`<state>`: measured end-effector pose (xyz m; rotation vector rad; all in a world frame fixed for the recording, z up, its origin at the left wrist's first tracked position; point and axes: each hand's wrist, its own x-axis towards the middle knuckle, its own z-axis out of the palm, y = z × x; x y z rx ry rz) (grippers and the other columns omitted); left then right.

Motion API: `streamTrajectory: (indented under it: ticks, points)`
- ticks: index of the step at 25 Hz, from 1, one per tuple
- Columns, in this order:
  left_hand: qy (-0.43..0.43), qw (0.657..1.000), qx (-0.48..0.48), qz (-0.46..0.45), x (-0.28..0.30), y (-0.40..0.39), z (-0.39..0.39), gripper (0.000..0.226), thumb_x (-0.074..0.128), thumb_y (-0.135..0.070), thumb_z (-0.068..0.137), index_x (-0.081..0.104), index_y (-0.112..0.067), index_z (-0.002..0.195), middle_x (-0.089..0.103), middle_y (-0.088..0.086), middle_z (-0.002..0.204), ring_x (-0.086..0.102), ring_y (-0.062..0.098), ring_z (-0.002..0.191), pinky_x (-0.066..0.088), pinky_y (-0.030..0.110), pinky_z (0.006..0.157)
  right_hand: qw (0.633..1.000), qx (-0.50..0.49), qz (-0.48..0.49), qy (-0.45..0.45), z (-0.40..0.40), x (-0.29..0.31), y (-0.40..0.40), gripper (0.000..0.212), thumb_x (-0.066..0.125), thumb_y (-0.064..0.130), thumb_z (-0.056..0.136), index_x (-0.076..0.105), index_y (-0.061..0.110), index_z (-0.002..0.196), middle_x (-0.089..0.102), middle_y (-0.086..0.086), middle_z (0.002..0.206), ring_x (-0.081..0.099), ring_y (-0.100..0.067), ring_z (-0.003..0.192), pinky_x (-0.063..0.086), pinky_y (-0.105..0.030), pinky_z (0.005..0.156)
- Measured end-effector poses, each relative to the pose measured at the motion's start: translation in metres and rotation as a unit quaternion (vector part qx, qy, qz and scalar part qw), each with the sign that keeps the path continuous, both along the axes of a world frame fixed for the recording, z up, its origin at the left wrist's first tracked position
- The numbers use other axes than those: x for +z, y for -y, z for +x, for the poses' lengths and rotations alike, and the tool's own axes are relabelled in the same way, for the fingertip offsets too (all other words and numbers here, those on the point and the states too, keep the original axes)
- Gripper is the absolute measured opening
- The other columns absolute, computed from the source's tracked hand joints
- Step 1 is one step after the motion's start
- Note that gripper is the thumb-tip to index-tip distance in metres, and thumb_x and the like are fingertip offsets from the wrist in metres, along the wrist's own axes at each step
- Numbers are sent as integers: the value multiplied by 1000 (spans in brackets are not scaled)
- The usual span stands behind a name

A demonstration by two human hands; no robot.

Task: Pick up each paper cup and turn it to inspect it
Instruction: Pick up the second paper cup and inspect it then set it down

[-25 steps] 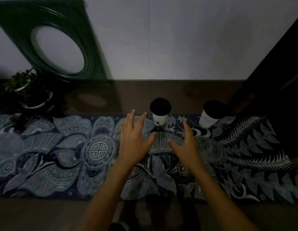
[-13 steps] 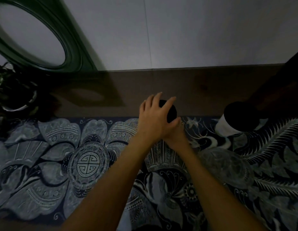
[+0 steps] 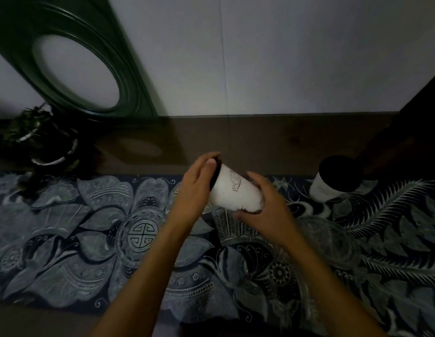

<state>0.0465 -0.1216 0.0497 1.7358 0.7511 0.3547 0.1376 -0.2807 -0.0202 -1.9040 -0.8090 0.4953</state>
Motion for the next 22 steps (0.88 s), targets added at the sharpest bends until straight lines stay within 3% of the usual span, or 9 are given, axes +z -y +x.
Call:
streamTrajectory:
  ticks: [2,4,8,11,14,19,21,22]
  points:
    - [22,995,50,-89,30,8,-37,34,40,-50,91,73,-50,102,75,-15,102,70,13,97,61,33,68,996,30,-26,84,-20,46,16,93,74,63,61,25,55,140,49,9,135,53,-11,113,50,-34,88]
    - [56,985,76,-143,58,24,-75,36,41,-48,90,76,-44,95,79,-11,94,74,15,87,59,34,57,980,60,-47,184,-48,91,33,95,68,69,61,24,50,142,54,5,132,57,-14,108,52,-34,85]
    - [134,972,82,-175,99,62,-147,39,40,-42,93,77,-29,98,79,0,104,74,18,85,55,39,64,941,91,-56,320,-113,161,69,91,63,71,63,35,36,142,58,5,124,64,-14,91,53,-25,68]
    - [167,967,65,-180,120,87,-185,40,40,-41,91,76,-25,101,76,8,112,71,22,90,54,38,65,904,133,-57,403,-150,192,92,82,62,67,70,43,28,139,54,6,118,63,-13,82,40,-10,60]
    - [186,966,65,-170,138,108,-212,42,38,-38,89,78,-25,93,74,15,114,69,30,96,54,41,73,872,159,-39,461,-182,215,113,81,62,64,75,40,26,143,59,0,124,65,-16,88,52,-22,63]
    - [210,969,61,-115,150,123,-241,44,37,-31,86,79,-17,92,76,15,110,67,40,107,54,51,89,892,151,-23,425,-224,232,131,82,65,64,73,40,32,145,62,2,129,67,-15,97,60,-36,70]
    - [213,971,57,-86,150,129,-252,46,37,-28,86,76,-7,98,77,17,109,68,38,107,51,54,94,916,137,-25,377,-237,233,137,84,67,65,69,38,41,144,62,11,129,64,-6,99,58,-27,74]
    - [216,972,55,-73,150,132,-257,46,37,-27,87,75,-5,101,77,17,108,69,37,105,52,52,93,941,131,-17,312,-243,233,140,83,70,63,68,39,45,143,63,17,127,64,0,99,57,-22,75]
